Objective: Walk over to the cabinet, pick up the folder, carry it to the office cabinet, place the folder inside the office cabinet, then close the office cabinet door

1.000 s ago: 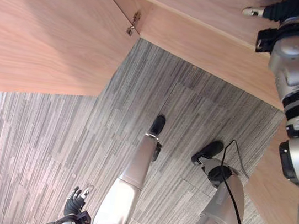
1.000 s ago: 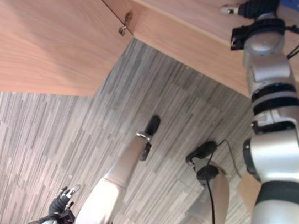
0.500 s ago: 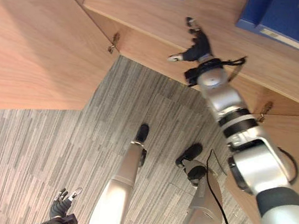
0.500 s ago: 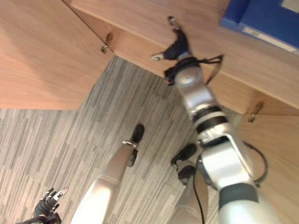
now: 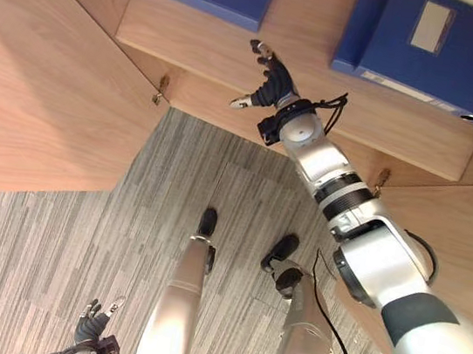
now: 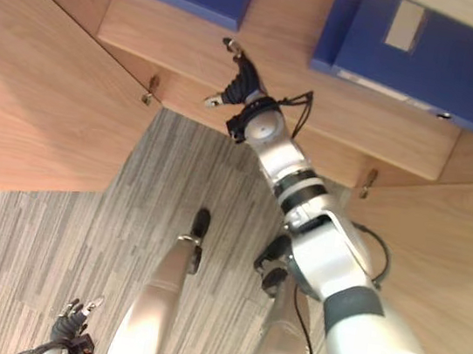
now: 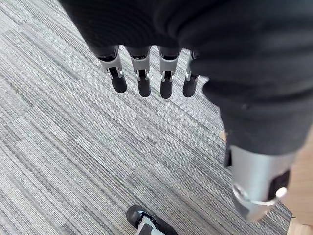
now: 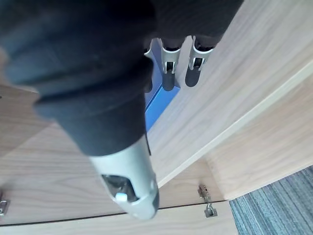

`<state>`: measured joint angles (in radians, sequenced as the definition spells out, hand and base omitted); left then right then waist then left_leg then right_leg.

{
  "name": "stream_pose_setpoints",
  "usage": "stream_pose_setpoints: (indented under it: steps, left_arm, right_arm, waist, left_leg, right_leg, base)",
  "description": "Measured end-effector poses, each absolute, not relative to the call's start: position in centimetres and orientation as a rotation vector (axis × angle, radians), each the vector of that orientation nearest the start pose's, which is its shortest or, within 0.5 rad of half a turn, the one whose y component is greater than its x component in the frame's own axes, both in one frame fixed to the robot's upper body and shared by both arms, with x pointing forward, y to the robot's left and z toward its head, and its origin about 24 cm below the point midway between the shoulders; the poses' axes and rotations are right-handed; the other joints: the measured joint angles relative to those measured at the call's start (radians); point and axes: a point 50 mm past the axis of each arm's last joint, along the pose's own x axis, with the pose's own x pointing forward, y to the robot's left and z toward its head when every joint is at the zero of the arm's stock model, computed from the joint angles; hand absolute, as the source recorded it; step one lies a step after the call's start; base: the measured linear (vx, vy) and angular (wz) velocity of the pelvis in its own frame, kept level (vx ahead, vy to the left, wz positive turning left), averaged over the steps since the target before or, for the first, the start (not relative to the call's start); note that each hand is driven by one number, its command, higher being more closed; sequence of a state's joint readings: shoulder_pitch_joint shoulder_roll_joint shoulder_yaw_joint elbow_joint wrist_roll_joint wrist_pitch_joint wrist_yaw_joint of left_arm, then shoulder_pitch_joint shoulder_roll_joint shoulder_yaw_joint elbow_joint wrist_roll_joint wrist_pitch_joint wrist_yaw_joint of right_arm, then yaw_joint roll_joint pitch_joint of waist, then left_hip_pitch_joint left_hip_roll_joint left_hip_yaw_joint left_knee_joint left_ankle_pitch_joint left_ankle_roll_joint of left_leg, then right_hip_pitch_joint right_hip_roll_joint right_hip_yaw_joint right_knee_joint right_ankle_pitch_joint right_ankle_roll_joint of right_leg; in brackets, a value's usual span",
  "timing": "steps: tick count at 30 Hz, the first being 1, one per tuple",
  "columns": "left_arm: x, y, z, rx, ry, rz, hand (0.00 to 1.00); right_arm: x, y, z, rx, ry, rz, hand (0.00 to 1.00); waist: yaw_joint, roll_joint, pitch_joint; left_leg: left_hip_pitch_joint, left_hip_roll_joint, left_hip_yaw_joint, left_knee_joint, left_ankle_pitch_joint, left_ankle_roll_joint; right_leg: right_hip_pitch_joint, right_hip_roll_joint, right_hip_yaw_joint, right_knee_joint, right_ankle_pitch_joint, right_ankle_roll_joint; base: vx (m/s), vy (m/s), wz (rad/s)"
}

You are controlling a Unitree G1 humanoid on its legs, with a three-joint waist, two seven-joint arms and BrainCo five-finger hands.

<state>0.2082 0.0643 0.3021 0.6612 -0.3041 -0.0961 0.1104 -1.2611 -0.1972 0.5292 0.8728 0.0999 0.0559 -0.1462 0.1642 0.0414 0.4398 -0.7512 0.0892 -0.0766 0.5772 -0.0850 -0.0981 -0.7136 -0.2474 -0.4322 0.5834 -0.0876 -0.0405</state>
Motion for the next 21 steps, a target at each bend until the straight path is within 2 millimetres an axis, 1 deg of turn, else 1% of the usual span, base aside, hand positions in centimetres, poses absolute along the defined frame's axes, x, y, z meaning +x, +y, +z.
stream_pose_setpoints:
  steps: [2,3,5,6,7,8,9,10,11,12,13,14,15,16,17,18,20,21]
  left_arm:
    - [11.3,24.5,-11.8,-0.242,0.706,0.620,0.00]
    - [11.3,24.5,-11.8,-0.242,0.706,0.621,0.00]
    - [11.4,24.4,-11.9,-0.245,0.708,0.620,0.00]
    - [11.3,24.4,-11.9,-0.246,0.711,0.620,0.00]
    - [11.3,24.4,-12.0,-0.247,0.713,0.621,0.00]
    - [11.3,24.3,-12.0,-0.248,0.716,0.622,0.00]
    - [11.2,24.3,-12.1,-0.253,0.717,0.627,0.00]
    - [11.1,24.1,-12.2,-0.265,0.719,0.641,0.00]
    - [11.0,23.8,-12.4,-0.273,0.730,0.641,0.00]
    - [10.9,23.5,-12.6,-0.280,0.738,0.641,0.00]
    - [10.6,22.9,-13.0,-0.296,0.764,0.640,0.00]
    - [10.3,22.2,-13.5,-0.315,0.792,0.639,0.00]
    - [10.1,22.2,-13.6,-0.323,0.801,0.649,0.00]
    - [9.9,22.2,-13.9,-0.322,0.821,0.653,0.00]
    - [9.6,22.1,-14.2,-0.319,0.844,0.651,0.00]
    - [9.5,22.1,-14.3,-0.308,0.855,0.647,0.00]
    - [8.9,22.4,-14.6,-0.269,0.892,0.638,0.00]
    - [8.7,22.4,-14.7,-0.262,0.908,0.638,0.00]
  right_arm:
    - [40.8,-4.1,23.3,-0.563,-0.309,0.240,0.00]
    - [40.9,-4.1,22.8,-0.544,-0.290,0.236,0.00]
    - [41.0,-4.7,21.3,-0.512,-0.242,0.224,0.00]
    - [40.9,-5.1,20.2,-0.494,-0.213,0.213,0.00]
    - [40.8,-5.8,18.1,-0.458,-0.152,0.197,0.00]
    - [40.7,-6.0,17.2,-0.455,-0.126,0.191,0.00]
    - [40.5,-6.5,15.6,-0.437,-0.080,0.182,0.00]
    - [39.9,-7.3,12.6,-0.361,0.008,0.151,0.00]
    - [39.2,-7.8,10.3,-0.312,0.067,0.133,0.00]
    - [38.6,-8.1,8.8,-0.269,0.111,0.119,0.00]
    - [37.1,-8.5,5.5,-0.188,0.211,0.096,0.00]
    - [35.2,-9.0,2.2,-0.100,0.309,0.068,0.00]
    - [34.1,-9.1,0.6,-0.067,0.355,0.056,0.00]
    - [31.9,-9.2,-2.3,-0.015,0.448,0.037,0.00]
    - [29.5,-9.2,-4.9,0.012,0.538,0.026,0.00]
    - [28.3,-9.2,-6.0,0.025,0.581,0.028,0.00]
    - [24.3,-9.3,-9.2,0.062,0.705,0.028,0.00]
    - [23.3,-9.4,-9.9,0.068,0.733,0.024,0.00]
  waist:
    - [-0.002,-0.010,-0.006]
    - [-0.005,-0.015,-0.009]
    - [-0.006,-0.018,-0.012]
    - [-0.007,-0.019,-0.013]
    - [-0.008,-0.020,-0.014]
    - [-0.009,-0.022,-0.016]
    - [-0.010,-0.024,-0.019]
    - [-0.012,-0.029,-0.027]
    - [-0.012,-0.033,-0.030]
    - [-0.013,-0.035,-0.033]
    - [-0.016,-0.041,-0.052]
    - [-0.018,-0.046,-0.071]
    - [-0.018,-0.049,-0.081]
    - [-0.022,-0.051,-0.093]
    - [-0.029,-0.054,-0.119]
    - [-0.035,-0.056,-0.135]
    - [-0.053,-0.063,-0.183]
    - [-0.057,-0.065,-0.200]
  left_leg:
    - [0.016,0.002,0.008,-0.016,0.003,-0.001]
    - [0.025,0.004,0.009,-0.023,0.005,-0.001]
    - [0.047,0.005,0.010,-0.032,0.005,-0.002]
    - [0.062,0.007,0.011,-0.036,0.005,-0.002]
    - [0.089,0.011,0.015,-0.047,0.005,-0.002]
    - [0.099,0.012,0.016,-0.050,0.004,-0.002]
    - [0.115,0.014,0.019,-0.053,0.003,-0.001]
    - [0.145,0.022,0.024,-0.061,-0.002,0.000]
    - [0.170,0.026,0.027,-0.066,-0.006,0.000]
    - [0.186,0.028,0.029,-0.070,-0.008,0.000]
    - [0.211,0.031,0.037,-0.076,-0.012,0.000]
    - [0.238,0.038,0.048,-0.083,-0.018,0.000]
    - [0.251,0.042,0.053,-0.084,-0.022,0.000]
    - [0.287,0.054,0.062,-0.086,-0.036,0.003]
    - [0.312,0.065,0.069,-0.088,-0.042,-0.003]
    - [0.323,0.069,0.073,-0.091,-0.045,-0.004]
    - [0.379,0.082,0.089,-0.113,-0.050,-0.009]
    - [0.389,0.082,0.093,-0.120,-0.050,-0.010]
  right_leg:
    - [0.007,0.003,0.005,-0.009,0.002,0.000]
    - [0.016,0.006,0.005,-0.016,0.004,0.001]
    - [0.039,0.009,0.004,-0.027,0.004,0.002]
    - [0.055,0.013,0.003,-0.035,0.006,0.004]
    - [0.083,0.019,0.003,-0.051,0.008,0.007]
    - [0.092,0.021,0.003,-0.056,0.009,0.007]
    - [0.108,0.024,0.003,-0.064,0.010,0.007]
    - [0.139,0.034,0.005,-0.078,0.011,0.008]
    - [0.163,0.040,0.005,-0.088,0.011,0.009]
    - [0.180,0.042,0.006,-0.093,0.011,0.009]
    - [0.199,0.047,0.013,-0.101,0.011,0.009]
    - [0.222,0.056,0.020,-0.115,0.012,0.012]
    - [0.234,0.062,0.023,-0.121,0.013,0.013]
    - [0.270,0.074,0.026,-0.137,0.011,0.016]
    - [0.296,0.086,0.030,-0.153,0.011,0.018]
    - [0.308,0.092,0.031,-0.161,0.012,0.020]
    - [0.358,0.109,0.037,-0.197,0.018,0.028]
    - [0.366,0.110,0.040,-0.203,0.018,0.029]
  base:
    - [0.05,0.013,-0.08]
    - [0.07,0.007,-0.03]
    - [0.06,0.008,-0.02]
    - [0.06,0.014,-0.05]
    - [0.05,0.013,-0.06]
    - [0.06,0.009,-0.07]
    - [0.04,-0.005,-0.10]
    - [0.05,-0.014,-0.14]
    - [0.04,-0.020,-0.14]
    - [0.04,-0.020,-0.15]
    - [0.05,-0.016,-0.21]
    - [0.05,-0.015,-0.25]
    - [0.06,-0.023,-0.28]
    - [0.05,-0.033,-0.29]
    - [0.06,-0.036,-0.27]
    - [0.06,-0.037,-0.24]
    - [0.06,-0.028,-0.21]
    - [0.07,-0.006,-0.15]
